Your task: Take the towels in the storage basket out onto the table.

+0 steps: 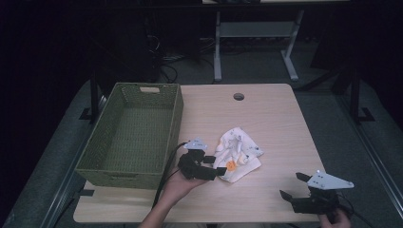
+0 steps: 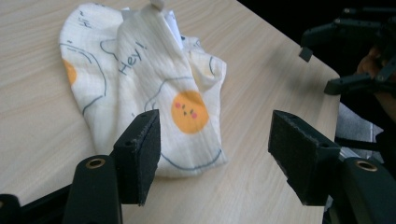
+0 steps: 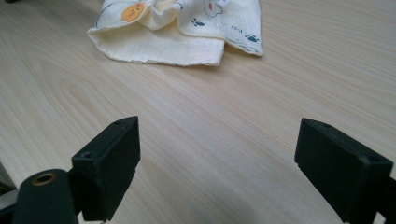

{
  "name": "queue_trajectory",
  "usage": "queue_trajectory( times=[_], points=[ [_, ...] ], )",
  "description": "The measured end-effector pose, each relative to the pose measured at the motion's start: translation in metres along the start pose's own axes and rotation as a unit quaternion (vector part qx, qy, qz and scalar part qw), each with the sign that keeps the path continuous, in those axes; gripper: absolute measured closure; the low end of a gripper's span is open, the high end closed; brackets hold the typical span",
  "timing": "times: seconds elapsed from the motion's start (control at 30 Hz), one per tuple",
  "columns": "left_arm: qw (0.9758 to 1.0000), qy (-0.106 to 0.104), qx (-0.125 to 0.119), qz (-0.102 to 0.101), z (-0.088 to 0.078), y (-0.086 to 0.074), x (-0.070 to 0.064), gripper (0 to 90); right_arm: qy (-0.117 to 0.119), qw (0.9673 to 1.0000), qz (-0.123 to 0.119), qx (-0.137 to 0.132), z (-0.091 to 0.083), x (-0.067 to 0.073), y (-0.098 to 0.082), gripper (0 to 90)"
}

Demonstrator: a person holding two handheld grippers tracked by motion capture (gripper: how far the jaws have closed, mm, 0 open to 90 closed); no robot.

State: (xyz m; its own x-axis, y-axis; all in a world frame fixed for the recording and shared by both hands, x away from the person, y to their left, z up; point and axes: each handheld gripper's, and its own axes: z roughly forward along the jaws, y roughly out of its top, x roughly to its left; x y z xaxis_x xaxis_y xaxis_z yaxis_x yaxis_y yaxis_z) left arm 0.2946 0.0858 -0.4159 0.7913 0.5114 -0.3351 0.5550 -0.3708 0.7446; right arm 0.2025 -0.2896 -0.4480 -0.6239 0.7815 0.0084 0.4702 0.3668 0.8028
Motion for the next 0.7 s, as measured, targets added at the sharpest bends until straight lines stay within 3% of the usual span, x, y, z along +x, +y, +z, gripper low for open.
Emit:
queue_trajectory(
  times=[0.2, 0.27, 0.7],
  points=[
    [0.9999, 0.008, -0.001, 0.01, -0.009, -0.013, -0.004, 31.1, 0.0, 1.0, -0.001, 0.0, 0.0, 0.001, 0.0, 13.9],
    [1.0, 0.001, -0.007, 0.004, -0.012, -0.018, -0.005, 29.6, -0.001, 1.0, -0.002, 0.0, 0.0, 0.001, 0.0, 13.9],
    [0.9993, 0.013, -0.013, 0.031, -0.022, -0.04, -0.02, 27.7, -0.003, 1.0, -0.001, 0.0, 0.001, 0.002, 0.0, 13.9]
  ],
)
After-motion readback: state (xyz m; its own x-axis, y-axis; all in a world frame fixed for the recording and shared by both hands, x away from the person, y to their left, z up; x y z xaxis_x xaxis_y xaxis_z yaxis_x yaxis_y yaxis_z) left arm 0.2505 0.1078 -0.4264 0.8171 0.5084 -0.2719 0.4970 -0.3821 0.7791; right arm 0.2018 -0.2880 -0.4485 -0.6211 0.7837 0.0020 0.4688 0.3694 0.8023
